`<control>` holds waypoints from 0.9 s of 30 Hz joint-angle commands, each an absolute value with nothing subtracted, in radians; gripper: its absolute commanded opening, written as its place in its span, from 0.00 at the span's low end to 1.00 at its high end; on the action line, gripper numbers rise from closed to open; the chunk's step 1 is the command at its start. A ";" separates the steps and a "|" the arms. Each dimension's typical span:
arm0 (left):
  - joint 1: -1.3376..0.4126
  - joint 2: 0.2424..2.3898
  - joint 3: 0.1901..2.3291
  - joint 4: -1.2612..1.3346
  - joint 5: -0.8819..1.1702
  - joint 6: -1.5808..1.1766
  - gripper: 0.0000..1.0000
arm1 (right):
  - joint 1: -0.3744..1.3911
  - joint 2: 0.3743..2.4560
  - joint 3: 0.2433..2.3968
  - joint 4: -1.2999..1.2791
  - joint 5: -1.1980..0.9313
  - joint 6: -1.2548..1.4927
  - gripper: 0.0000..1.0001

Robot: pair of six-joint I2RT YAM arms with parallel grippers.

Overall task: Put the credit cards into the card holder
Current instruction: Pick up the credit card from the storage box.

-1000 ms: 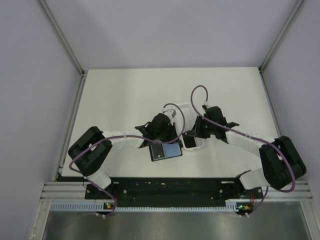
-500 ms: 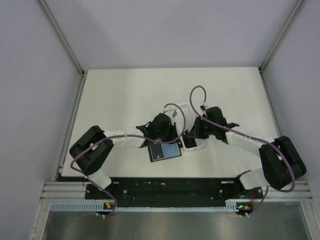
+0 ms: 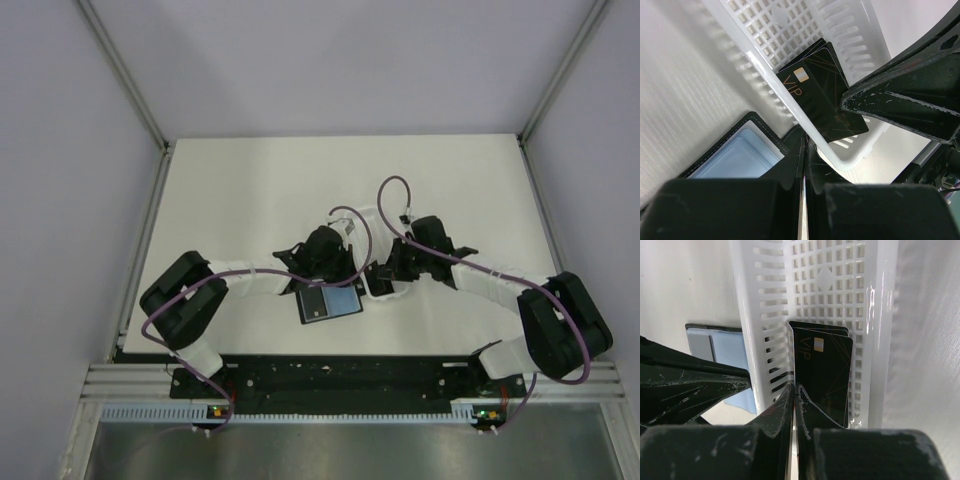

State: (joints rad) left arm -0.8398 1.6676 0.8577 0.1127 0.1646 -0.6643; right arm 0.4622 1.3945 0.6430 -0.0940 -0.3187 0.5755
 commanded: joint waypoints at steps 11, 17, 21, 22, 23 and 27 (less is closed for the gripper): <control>-0.830 1.490 0.813 0.101 0.069 -0.669 0.18 | 0.431 1.171 0.647 -0.124 -0.253 0.615 0.00; -0.813 1.372 0.799 0.101 0.063 -0.670 0.29 | 0.377 1.068 0.627 -0.109 -0.291 0.770 0.00; -0.810 1.310 0.802 0.089 0.058 -0.673 0.30 | 0.360 0.982 0.603 -0.091 -0.296 0.998 0.00; -0.810 1.293 0.804 0.087 0.057 -0.675 0.30 | 0.357 0.959 0.598 -0.087 -0.299 1.055 0.00; -0.808 1.281 0.805 0.084 0.055 -0.680 0.30 | 0.356 0.947 0.589 -0.086 -0.304 1.109 0.00; -0.805 1.221 0.793 0.081 0.038 -0.689 0.31 | 0.351 0.881 0.494 0.041 -0.350 1.415 0.00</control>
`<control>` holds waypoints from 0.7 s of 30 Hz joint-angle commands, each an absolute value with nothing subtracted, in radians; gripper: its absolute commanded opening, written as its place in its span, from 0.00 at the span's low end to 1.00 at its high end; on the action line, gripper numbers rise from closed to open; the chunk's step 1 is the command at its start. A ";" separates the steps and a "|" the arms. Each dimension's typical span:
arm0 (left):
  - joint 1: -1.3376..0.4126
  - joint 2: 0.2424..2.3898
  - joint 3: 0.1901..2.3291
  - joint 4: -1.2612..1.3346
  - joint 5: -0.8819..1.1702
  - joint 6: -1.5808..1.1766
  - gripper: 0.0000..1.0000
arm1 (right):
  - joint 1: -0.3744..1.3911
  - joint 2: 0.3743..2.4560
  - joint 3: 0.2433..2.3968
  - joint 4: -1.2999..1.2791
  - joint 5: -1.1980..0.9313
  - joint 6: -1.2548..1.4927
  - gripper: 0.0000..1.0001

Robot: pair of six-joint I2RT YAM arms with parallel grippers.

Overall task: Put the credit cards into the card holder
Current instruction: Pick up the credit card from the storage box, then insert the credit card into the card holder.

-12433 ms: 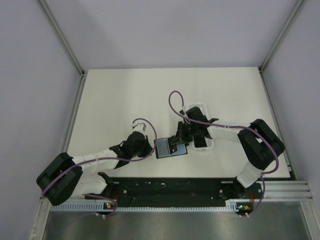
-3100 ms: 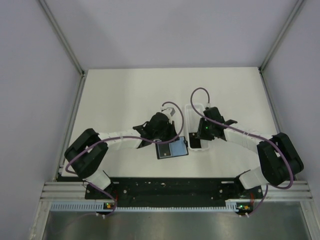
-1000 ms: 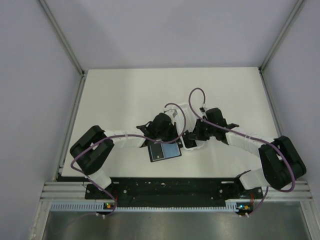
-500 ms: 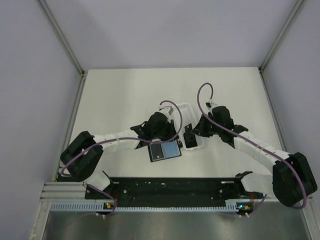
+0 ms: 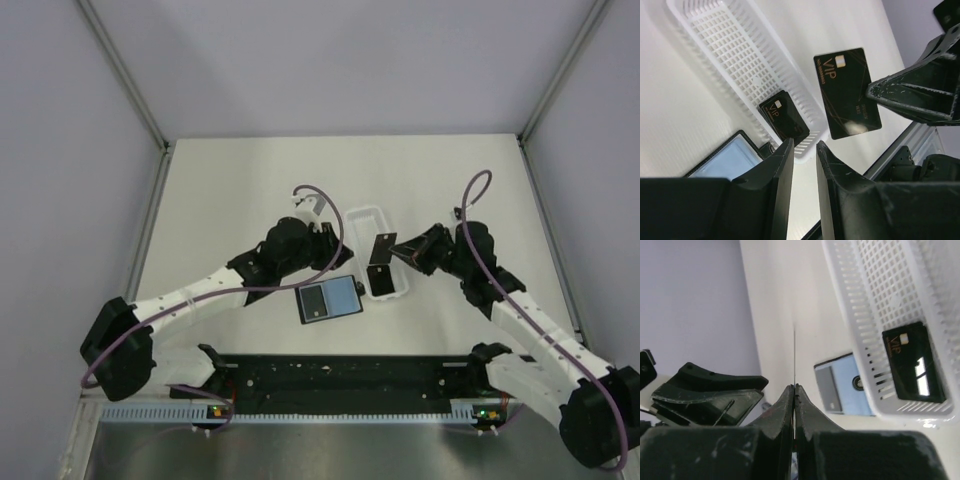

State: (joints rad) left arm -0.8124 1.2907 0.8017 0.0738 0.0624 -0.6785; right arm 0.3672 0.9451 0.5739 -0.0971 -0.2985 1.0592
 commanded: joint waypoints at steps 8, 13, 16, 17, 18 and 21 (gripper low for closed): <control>-0.802 1.146 0.764 0.078 0.012 -0.699 0.31 | 0.347 0.798 0.276 0.397 -0.388 1.880 0.00; -0.802 1.120 0.755 0.075 0.012 -0.710 0.31 | 0.347 0.707 0.253 0.428 -0.387 1.980 0.00; -0.804 1.111 0.746 0.075 0.011 -0.710 0.31 | 0.345 0.661 0.245 0.425 -0.383 2.013 0.00; -0.802 1.109 0.744 0.078 0.011 -0.710 0.31 | 0.345 0.649 0.247 0.425 -0.388 2.019 0.00; -0.802 1.108 0.744 0.078 0.012 -0.713 0.31 | 0.347 0.643 0.253 0.425 -0.394 2.020 0.00; -0.802 1.106 0.745 0.081 0.015 -0.712 0.31 | 0.345 0.637 0.261 0.443 -0.414 2.017 0.00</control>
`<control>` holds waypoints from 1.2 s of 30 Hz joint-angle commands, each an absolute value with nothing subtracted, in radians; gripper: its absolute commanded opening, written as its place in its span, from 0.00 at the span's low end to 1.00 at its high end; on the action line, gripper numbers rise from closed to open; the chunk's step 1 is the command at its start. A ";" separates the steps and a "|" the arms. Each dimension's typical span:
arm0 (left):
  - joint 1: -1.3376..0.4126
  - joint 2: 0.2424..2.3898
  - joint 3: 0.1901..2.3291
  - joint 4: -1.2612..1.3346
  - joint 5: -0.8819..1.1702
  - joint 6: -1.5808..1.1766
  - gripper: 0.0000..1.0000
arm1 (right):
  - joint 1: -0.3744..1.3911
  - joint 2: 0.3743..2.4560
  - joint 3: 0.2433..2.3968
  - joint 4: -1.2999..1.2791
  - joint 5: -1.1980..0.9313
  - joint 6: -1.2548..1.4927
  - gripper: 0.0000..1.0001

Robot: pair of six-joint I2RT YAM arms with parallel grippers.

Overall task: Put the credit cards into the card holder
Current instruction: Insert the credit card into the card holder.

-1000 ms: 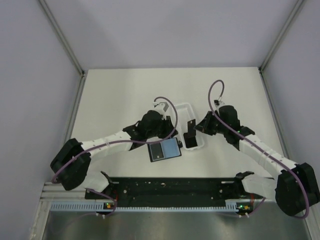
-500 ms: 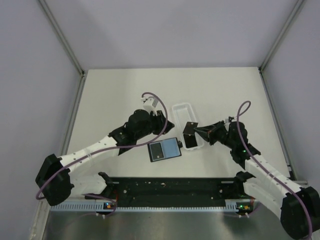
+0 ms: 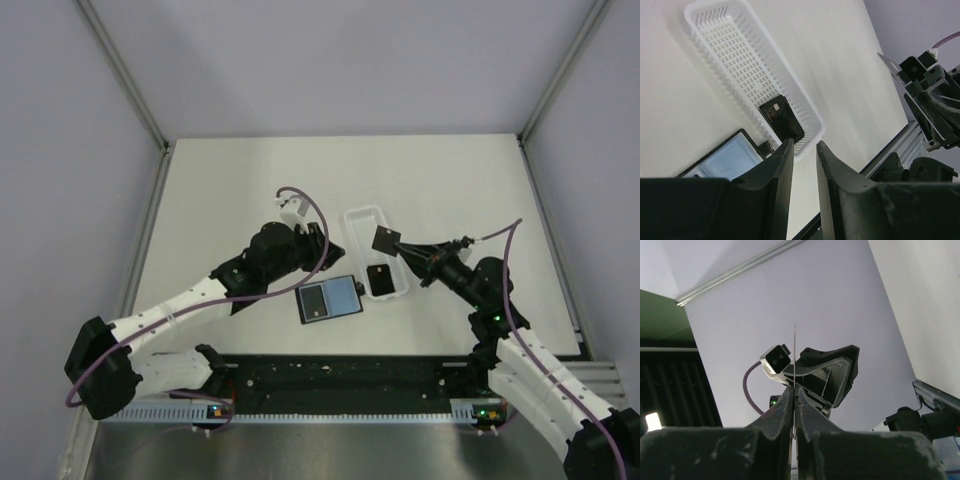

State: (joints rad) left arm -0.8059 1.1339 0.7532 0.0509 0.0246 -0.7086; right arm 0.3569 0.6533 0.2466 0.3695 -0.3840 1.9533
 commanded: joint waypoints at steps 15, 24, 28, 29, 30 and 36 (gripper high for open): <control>-0.788 1.071 0.742 0.080 0.026 -0.706 0.32 | 0.347 0.676 0.245 0.629 -0.449 1.968 0.00; -0.767 1.026 0.739 0.066 0.037 -0.700 0.34 | 0.347 0.695 0.280 0.634 -0.489 1.837 0.00; -0.753 0.996 0.715 0.031 0.023 -0.681 0.34 | 0.345 0.762 0.425 0.410 -0.610 1.510 0.00; -0.747 0.985 0.698 0.022 0.015 -0.678 0.35 | 0.345 0.770 0.457 0.344 -0.627 1.438 0.00; -0.746 0.976 0.683 0.015 0.011 -0.673 0.35 | 0.347 0.781 0.494 0.269 -0.635 1.352 0.00; -0.742 0.943 0.579 -0.035 -0.032 -0.660 0.33 | 0.373 0.833 0.669 -0.110 -0.589 0.919 0.00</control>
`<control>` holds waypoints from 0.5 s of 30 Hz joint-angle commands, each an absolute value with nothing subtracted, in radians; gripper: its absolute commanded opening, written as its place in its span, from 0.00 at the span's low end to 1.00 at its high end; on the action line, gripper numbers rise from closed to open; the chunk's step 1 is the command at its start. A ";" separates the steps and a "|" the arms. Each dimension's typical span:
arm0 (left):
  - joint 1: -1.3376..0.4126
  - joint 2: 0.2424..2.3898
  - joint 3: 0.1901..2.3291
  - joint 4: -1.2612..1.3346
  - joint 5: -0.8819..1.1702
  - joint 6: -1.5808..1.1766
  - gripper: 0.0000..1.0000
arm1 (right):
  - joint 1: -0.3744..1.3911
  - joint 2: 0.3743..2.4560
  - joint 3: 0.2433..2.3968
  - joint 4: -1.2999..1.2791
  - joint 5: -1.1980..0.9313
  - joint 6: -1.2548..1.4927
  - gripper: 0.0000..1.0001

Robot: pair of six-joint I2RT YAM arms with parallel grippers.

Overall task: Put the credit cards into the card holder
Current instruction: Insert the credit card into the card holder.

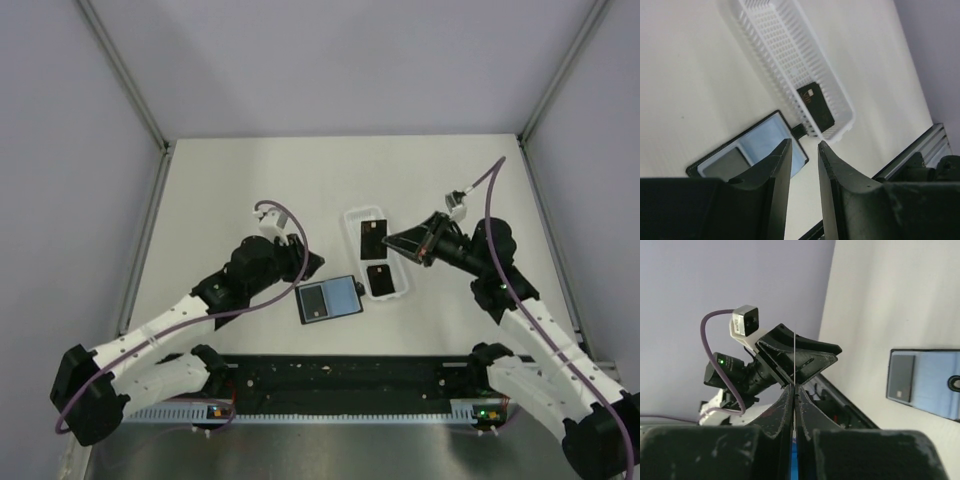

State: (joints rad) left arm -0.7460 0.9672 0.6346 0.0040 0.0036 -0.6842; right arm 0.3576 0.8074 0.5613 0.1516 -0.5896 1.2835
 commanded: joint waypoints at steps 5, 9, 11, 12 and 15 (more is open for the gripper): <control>-0.742 0.953 0.532 -0.035 -0.029 -0.643 0.30 | 0.474 0.928 0.756 -0.256 -0.511 0.749 0.00; -0.744 0.991 0.531 -0.038 -0.005 -0.637 0.28 | 0.577 1.018 0.840 -0.426 -0.329 0.652 0.00; -0.744 1.018 0.535 -0.026 -0.005 -0.638 0.26 | 0.594 1.064 0.860 -0.466 -0.321 0.644 0.00; -0.745 1.032 0.538 -0.017 0.026 -0.638 0.26 | 0.597 1.089 0.867 -0.480 -0.316 0.644 0.00; -0.752 1.081 0.538 0.058 0.046 -0.641 0.25 | 0.617 1.144 0.900 -0.549 -0.249 0.627 0.00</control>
State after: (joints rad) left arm -0.7456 1.0340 0.5308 -0.0559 0.0036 -0.6533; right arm 0.5922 1.0920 0.8230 -0.4168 -0.3687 0.7055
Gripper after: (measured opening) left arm 0.256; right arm 0.005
